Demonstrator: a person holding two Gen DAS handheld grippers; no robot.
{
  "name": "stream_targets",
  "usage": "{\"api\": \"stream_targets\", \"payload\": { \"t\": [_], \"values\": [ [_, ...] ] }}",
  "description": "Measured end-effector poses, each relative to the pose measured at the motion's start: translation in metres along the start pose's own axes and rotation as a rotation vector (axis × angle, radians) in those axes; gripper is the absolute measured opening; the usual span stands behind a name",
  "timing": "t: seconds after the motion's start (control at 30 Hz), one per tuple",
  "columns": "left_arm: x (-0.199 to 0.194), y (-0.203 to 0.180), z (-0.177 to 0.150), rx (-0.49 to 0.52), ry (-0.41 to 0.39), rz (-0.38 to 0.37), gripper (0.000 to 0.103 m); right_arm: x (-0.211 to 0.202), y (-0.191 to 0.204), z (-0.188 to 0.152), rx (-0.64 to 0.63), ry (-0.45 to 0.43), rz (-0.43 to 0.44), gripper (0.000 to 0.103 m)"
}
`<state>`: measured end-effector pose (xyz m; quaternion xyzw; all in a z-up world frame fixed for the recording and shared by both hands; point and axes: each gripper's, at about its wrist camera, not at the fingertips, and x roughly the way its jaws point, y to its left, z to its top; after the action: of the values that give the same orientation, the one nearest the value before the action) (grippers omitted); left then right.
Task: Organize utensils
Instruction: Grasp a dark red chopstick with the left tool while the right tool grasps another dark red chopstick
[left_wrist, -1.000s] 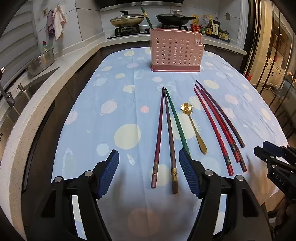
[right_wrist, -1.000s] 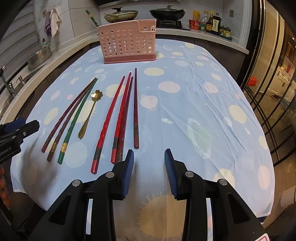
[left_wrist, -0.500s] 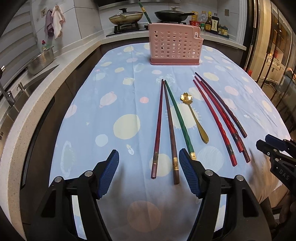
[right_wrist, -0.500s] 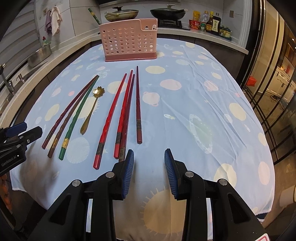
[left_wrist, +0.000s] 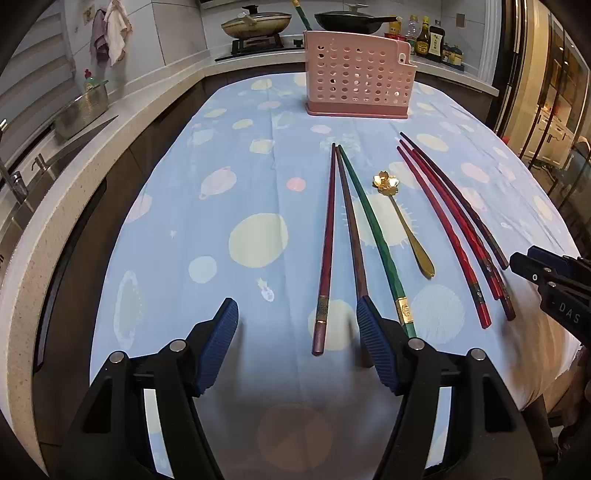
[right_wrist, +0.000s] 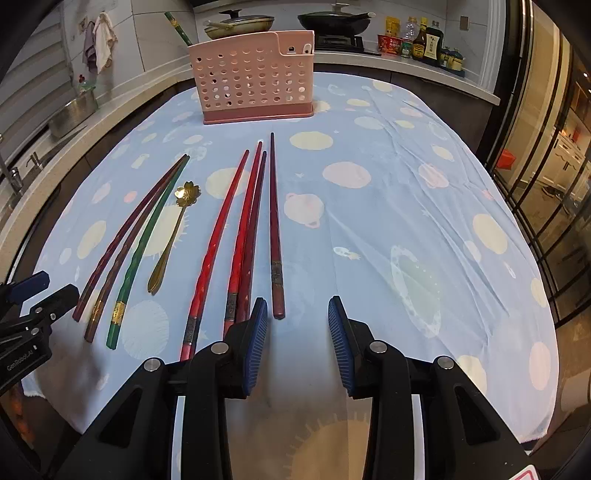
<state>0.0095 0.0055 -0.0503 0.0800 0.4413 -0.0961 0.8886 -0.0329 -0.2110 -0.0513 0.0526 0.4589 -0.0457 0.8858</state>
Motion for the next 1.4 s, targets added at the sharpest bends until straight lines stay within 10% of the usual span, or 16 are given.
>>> {"api": "stream_targets", "payload": {
  "t": [0.67,0.93,1.4],
  "values": [
    [0.021,0.010,-0.007,-0.031,0.053,-0.032,0.044,0.022,0.007,0.002,-0.020,0.014,0.004,0.028],
    [0.019,0.012,-0.007,-0.039,0.060,-0.095,0.010,0.020,0.011,0.000,-0.046,0.014,0.007,0.007],
    [0.003,0.011,-0.003,-0.055,0.049,-0.142,0.007,0.008,-0.006,-0.006,0.006,0.020,0.053,0.007]
  ]
}}
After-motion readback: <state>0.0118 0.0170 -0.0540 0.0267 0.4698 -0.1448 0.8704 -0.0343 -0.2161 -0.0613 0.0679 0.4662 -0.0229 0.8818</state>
